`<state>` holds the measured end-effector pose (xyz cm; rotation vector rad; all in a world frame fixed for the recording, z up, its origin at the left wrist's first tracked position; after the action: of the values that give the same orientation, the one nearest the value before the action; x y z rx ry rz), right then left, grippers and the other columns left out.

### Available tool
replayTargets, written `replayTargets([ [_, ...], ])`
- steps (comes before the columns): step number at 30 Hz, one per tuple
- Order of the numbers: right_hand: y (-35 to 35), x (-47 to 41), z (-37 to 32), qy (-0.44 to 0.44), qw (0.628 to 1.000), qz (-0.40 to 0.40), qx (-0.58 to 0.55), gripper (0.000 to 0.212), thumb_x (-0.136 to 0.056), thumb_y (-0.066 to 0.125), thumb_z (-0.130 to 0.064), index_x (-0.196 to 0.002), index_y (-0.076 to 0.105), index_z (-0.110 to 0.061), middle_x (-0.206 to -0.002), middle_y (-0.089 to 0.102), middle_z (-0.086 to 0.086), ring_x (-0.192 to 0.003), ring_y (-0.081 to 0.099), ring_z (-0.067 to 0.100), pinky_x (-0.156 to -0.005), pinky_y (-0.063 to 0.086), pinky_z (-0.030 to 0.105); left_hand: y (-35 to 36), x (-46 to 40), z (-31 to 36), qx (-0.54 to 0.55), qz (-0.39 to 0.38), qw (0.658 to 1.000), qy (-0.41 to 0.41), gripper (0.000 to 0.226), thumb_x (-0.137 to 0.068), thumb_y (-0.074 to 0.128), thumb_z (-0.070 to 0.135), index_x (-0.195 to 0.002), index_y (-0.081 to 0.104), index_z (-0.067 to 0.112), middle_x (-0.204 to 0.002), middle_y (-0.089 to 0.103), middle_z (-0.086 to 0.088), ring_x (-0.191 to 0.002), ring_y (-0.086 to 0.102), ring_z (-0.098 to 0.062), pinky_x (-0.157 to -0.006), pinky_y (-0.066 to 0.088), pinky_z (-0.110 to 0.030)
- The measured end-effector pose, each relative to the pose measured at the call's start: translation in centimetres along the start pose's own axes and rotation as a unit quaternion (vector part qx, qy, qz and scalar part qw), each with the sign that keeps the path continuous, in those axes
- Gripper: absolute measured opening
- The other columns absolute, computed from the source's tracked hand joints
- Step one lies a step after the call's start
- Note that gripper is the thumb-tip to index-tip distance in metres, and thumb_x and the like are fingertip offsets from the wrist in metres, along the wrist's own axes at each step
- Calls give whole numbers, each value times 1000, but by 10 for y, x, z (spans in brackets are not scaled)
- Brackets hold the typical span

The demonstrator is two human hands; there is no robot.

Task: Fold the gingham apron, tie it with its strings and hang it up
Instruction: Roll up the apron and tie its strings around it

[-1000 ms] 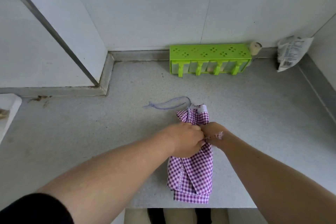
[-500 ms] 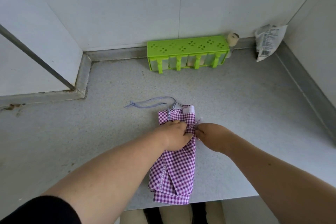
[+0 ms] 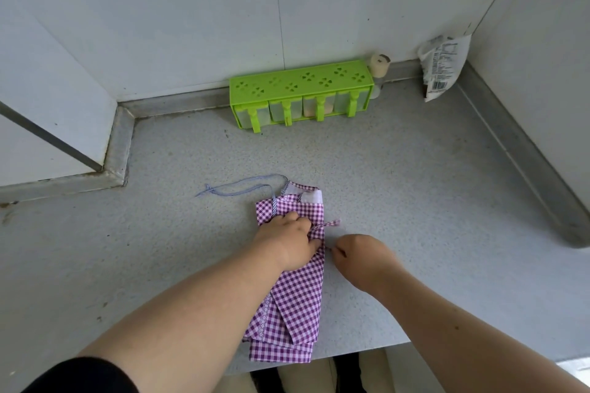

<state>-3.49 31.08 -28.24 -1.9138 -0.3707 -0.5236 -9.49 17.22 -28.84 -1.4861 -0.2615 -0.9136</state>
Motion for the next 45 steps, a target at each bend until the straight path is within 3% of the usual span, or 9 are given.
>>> replayTargets([
  [5, -7, 2, 14, 14, 1000, 7, -18, 26, -106, 40, -45, -105, 64, -37, -86, 58, -14, -82, 56, 13, -71, 44, 29, -2, 1, 2, 7, -18, 1000, 7, 65, -105, 32, 62, -153, 41, 19, -158, 36, -7, -146, 37, -31, -119, 37, -51],
  [9, -23, -2, 33, 37, 995, 60, -69, 25, -102, 52, -44, -83, 58, -29, -79, 58, -8, -72, 57, 13, -61, 43, 30, -6, 7, 5, 93, -44, 994, 37, 55, -111, 18, 42, -155, 42, 20, -166, 34, -3, -154, 28, -24, -128, 22, -48],
  [11, -30, -5, 35, 53, 987, 77, -129, 28, -100, 58, -40, -79, 61, -22, -75, 61, -3, -62, 53, 13, -57, 42, 30, -7, 8, 1, 144, -34, 988, 47, 41, -111, 23, 35, -123, 60, 23, -144, 55, -3, -132, 50, -19, -120, 37, -46],
  [13, -34, -6, 33, 66, 973, 91, -199, 23, -98, 63, -39, -81, 65, -23, -74, 64, 0, -58, 52, 14, -52, 41, 29, -11, 8, -5, 192, 0, 980, 57, 31, -110, 35, 37, -94, 60, 28, -111, 63, 4, -101, 59, -13, -102, 51, -42],
  [20, -38, -10, 1, 4, 976, 105, -192, 18, -95, 66, -41, -89, 67, -25, -85, 66, -7, -76, 63, 15, -63, 50, 29, -25, 17, 10, 130, 58, 978, 153, 24, -102, 60, 44, -117, 76, 36, -115, 64, 18, -108, 59, -6, -101, 48, -29],
  [24, -37, -10, -7, -7, 977, 109, -184, 21, -97, 63, -43, -90, 66, -23, -86, 64, -6, -76, 62, 14, -66, 53, 32, -21, 10, 9, 210, 50, 973, 82, 18, -99, 66, 45, -100, 79, 32, -96, 75, 13, -89, 69, -9, -91, 58, -37],
  [28, -33, -5, -10, 6, 977, 118, -180, 26, -99, 60, -47, -87, 62, -23, -83, 61, -5, -73, 58, 12, -62, 45, 27, -18, 1, 0, 264, 80, 961, 26, 23, -90, 77, 46, -88, 76, 23, -90, 75, 5, -88, 70, -13, -90, 58, -39],
  [37, -28, -2, -16, -33, 981, 110, -155, 21, -101, 60, -33, -94, 68, -15, -90, 62, -1, -81, 61, 17, -73, 54, 35, -17, -2, -4, 318, 92, 943, 17, 16, -86, 83, 39, -91, 69, 31, -89, 75, 11, -86, 70, -7, -88, 59, -35],
  [45, -33, -1, -17, -79, 985, 84, -125, 19, -94, 70, -31, -111, 68, -24, -105, 64, -7, -93, 60, 12, -80, 48, 21, -14, -1, -6, 304, 91, 948, 32, 18, -87, 81, 45, -87, 72, 30, -93, 74, 11, -89, 69, -9, -87, 57, -36],
])
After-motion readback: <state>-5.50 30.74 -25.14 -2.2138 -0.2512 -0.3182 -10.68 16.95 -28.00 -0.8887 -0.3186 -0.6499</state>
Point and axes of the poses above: each hand's wrist, its own x-axis away from the middle knuckle, its own y-axis out of the palm, z = x × y, the point moved 7 cm from there along -x, towards the middle knuckle
